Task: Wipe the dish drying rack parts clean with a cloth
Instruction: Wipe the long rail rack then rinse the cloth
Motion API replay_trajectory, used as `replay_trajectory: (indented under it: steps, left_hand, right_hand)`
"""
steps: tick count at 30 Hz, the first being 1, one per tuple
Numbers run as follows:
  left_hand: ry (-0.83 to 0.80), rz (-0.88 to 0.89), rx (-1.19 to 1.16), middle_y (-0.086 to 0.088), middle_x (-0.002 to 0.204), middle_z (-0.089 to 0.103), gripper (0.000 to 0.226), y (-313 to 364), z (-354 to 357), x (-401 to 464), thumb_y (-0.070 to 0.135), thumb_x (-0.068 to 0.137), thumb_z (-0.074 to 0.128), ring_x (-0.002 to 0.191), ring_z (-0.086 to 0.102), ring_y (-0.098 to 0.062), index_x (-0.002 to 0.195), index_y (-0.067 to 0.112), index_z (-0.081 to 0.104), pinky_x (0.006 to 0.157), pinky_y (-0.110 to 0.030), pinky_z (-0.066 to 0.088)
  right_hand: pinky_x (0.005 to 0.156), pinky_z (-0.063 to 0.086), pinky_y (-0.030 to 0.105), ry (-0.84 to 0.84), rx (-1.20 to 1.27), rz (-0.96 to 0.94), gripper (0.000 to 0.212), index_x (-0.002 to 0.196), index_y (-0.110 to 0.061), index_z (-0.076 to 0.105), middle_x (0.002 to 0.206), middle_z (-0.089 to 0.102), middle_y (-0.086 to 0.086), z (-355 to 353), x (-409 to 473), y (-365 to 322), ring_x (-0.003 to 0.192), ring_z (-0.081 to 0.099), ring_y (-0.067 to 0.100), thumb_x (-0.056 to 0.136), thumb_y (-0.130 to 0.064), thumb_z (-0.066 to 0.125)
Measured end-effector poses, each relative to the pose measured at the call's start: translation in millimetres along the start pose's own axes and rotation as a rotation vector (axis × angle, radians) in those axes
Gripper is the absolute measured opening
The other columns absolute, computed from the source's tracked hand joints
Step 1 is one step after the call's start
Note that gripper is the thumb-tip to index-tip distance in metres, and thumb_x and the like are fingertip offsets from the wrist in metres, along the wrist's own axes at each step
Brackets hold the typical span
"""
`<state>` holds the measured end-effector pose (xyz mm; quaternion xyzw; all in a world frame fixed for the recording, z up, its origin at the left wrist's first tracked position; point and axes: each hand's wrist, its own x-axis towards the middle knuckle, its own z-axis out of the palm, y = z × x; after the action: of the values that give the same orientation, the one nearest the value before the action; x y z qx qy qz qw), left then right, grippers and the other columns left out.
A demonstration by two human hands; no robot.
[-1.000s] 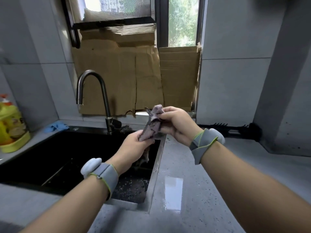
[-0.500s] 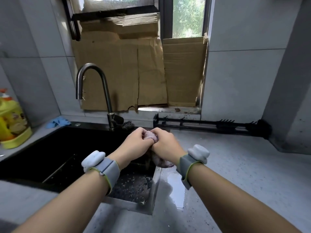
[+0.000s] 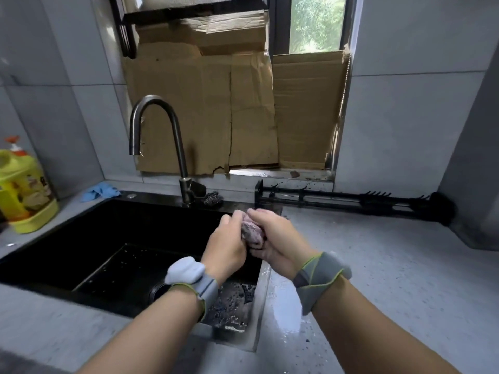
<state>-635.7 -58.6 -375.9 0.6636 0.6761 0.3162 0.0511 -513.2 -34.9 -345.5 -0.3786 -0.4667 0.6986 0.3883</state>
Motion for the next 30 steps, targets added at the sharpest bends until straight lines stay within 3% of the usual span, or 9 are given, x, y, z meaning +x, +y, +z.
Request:
replay_trajectory:
  steps: [4,9,11,13,16,20,24,26,30]
  left_hand:
    - [-0.039,0.088,0.082,-0.011,0.112,0.051,0.041,6.3,10.3,-6.5,0.009,0.09,0.046,0.102,0.056,-0.038,0.129,0.018,0.038,0.085,-0.048,0.046]
    - [0.123,-0.623,-0.908,-0.015,0.094,0.068,0.013,-0.3,14.7,-5.9,0.019,0.084,0.054,0.077,0.06,-0.027,0.095,0.014,0.058,0.072,-0.038,0.049]
    - [0.018,-0.766,-1.292,-0.013,0.088,0.065,0.012,-4.1,13.3,-4.9,0.024,0.077,0.057,0.076,0.057,-0.026,0.08,0.014,0.064,0.071,-0.034,0.046]
    - [-0.021,-0.791,-1.45,-0.01,0.102,0.069,0.032,-12.5,17.0,-2.9,0.041,0.073,0.061,0.09,0.063,-0.026,0.093,0.018,0.072,0.086,-0.037,0.047]
    - [0.054,-0.873,-1.244,-0.012,0.104,0.075,0.063,-20.9,24.8,6.2,0.069,0.078,0.057,0.097,0.072,-0.032,0.108,0.016,0.072,0.095,-0.045,0.054]
    - [0.091,-0.875,-0.935,-0.021,0.091,0.073,0.055,-26.2,25.6,9.8,0.047,0.101,0.04,0.079,0.068,-0.028,0.106,0.002,0.071,0.07,-0.036,0.053]
    - [0.039,-0.747,-0.829,-0.038,0.12,0.058,0.049,-23.8,29.4,7.4,0.027,0.104,0.036,0.084,0.048,-0.026,0.125,-0.014,0.053,0.064,-0.034,0.041]
    - [0.007,-0.742,-0.83,-0.027,0.095,0.062,0.046,-24.2,31.2,10.9,0.028,0.104,0.036,0.074,0.051,-0.024,0.117,-0.009,0.058,0.061,-0.032,0.041]
    - [-0.061,-0.84,-0.791,-0.005,0.041,0.042,0.051,-33.5,36.5,21.7,0.035,0.099,0.031,0.034,0.035,-0.02,0.061,0.008,0.051,0.044,-0.024,0.027]
  right_hand:
    - [0.042,0.038,0.018,0.253,0.349,-0.053,0.027,0.1,-0.011,0.056,0.07,0.047,0.008,15.0,22.5,11.1,0.046,0.05,0.011,0.092,0.01,0.04]
    - [0.067,0.047,0.034,0.402,0.584,-0.048,0.036,0.101,0.001,0.055,0.1,0.058,0.024,32.8,40.3,16.1,0.071,0.055,0.023,0.091,0.019,0.025]
    - [0.066,0.046,0.032,0.44,0.604,-0.049,0.037,0.089,-0.003,0.057,0.102,0.058,0.025,43.0,45.8,22.6,0.068,0.054,0.02,0.09,0.018,0.026]
    - [0.07,0.05,0.034,0.461,0.593,-0.056,0.039,0.085,-0.004,0.06,0.098,0.062,0.023,50.9,49.6,29.9,0.069,0.055,0.021,0.088,0.018,0.028]
    - [0.086,0.054,0.046,0.432,0.573,-0.024,0.039,0.086,-0.003,0.065,0.082,0.066,0.016,58.4,50.0,37.1,0.079,0.061,0.029,0.087,0.016,0.031]
    - [0.058,0.049,0.031,0.444,0.721,-0.011,0.04,0.077,-0.002,0.06,0.058,0.057,0.012,61.6,49.4,28.8,0.057,0.055,0.024,0.086,0.018,0.026]
    - [0.052,0.026,0.025,0.473,0.862,0.011,0.034,0.064,-0.011,0.038,0.047,0.027,0.002,50.7,61.0,21.8,0.044,0.024,0.014,0.085,0.007,0.018]
    - [0.051,0.019,0.024,0.471,0.81,0.032,0.031,0.06,-0.017,0.027,0.047,0.017,0.001,47.1,65.6,21.7,0.041,0.014,0.012,0.083,0.004,0.021]
    - [0.048,0.015,0.023,0.466,0.695,0.057,0.03,0.058,-0.019,0.022,0.05,0.011,-0.002,44.9,80.2,27.1,0.041,0.009,0.013,0.078,0.003,0.024]
